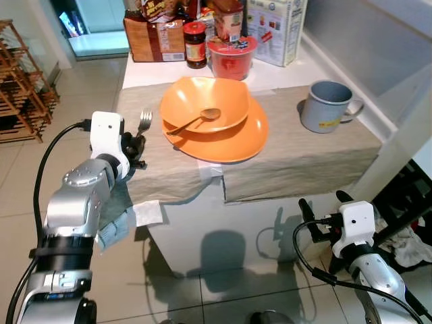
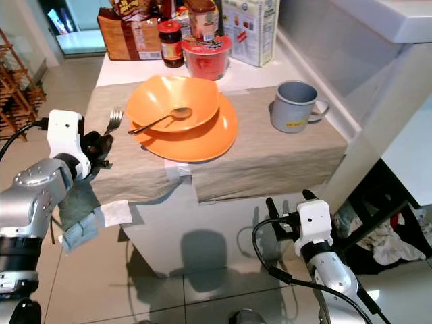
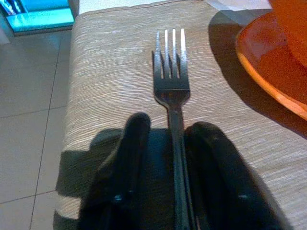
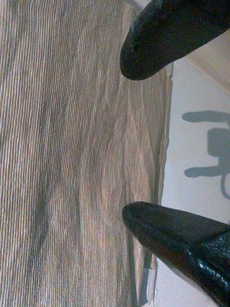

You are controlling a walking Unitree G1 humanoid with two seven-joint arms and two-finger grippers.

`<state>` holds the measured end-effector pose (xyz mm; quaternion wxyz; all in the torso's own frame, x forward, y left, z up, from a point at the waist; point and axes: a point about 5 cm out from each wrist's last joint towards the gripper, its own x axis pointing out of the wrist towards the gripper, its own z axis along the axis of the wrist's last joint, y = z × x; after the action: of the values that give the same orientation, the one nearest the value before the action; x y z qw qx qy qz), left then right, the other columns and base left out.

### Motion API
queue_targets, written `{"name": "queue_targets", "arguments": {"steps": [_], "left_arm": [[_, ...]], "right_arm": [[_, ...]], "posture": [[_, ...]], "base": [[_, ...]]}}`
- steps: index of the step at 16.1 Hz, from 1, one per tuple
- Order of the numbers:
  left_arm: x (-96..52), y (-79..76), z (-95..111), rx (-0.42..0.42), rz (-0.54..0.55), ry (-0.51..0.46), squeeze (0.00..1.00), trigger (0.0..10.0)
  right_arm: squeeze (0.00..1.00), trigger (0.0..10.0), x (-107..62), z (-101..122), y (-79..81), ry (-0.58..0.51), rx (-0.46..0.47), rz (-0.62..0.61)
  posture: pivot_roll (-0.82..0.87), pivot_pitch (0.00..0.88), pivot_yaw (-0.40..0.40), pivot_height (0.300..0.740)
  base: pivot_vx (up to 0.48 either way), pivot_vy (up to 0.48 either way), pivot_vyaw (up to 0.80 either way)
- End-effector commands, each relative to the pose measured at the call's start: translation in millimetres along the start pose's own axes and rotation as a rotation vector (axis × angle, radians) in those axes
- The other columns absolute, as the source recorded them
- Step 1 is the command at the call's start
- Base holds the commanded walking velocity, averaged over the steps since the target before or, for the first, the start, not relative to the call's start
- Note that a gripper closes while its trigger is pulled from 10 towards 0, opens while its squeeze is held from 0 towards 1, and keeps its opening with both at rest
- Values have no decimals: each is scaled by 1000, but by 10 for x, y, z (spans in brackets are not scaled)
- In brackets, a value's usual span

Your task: Setting the table

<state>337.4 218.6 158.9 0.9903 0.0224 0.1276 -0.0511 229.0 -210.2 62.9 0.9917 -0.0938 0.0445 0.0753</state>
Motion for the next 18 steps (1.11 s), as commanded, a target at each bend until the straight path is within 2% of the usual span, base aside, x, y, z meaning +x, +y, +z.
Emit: {"name": "queue_targets", "arguments": {"steps": [1, 3, 4, 5, 10, 12, 16, 18], "left_arm": [[29, 19, -78, -8, 3, 56, 1000, 10000], [65, 8, -10, 6, -9, 49, 1000, 10000], [82, 13, 10, -3, -9, 59, 929, 10000], [96, 17, 31, -18, -11, 64, 0, 10000], [175, 101, 131, -54, -3, 103, 0, 10000], [195, 128, 208, -9, -16, 118, 0, 10000], [182, 73, 229, 30, -76, 166, 0, 10000], [186, 12, 219, 14, -105, 183, 0, 10000]], "right_arm": [[0, 10000, 8, 47, 13, -8, -9, 8], [0, 10000, 18, 52, 13, -7, -10, 7], [0, 10000, 24, 54, 12, -6, -10, 7], [0, 10000, 28, 56, 12, -6, -11, 7], [0, 10000, 51, 64, 33, -7, -14, 15], [0, 10000, 61, 65, 40, -6, -14, 15], [0, 10000, 63, 65, 46, -3, -14, 15], [0, 10000, 65, 61, 47, 0, -15, 17]], "posture": [[-129, 80, 48, 740], [-130, 81, 49, 740], [-130, 79, 48, 740], [-131, 78, 47, 740], [-129, 52, 49, 740], [-129, 51, 56, 740], [-128, 53, 55, 740], [-128, 53, 55, 740]], "base": [[0, 0, 0], [0, 0, 0], [0, 0, 0], [0, 0, 0], [0, 0, 0], [0, 0, 0], [0, 0, 0], [0, 0, 0]]}}
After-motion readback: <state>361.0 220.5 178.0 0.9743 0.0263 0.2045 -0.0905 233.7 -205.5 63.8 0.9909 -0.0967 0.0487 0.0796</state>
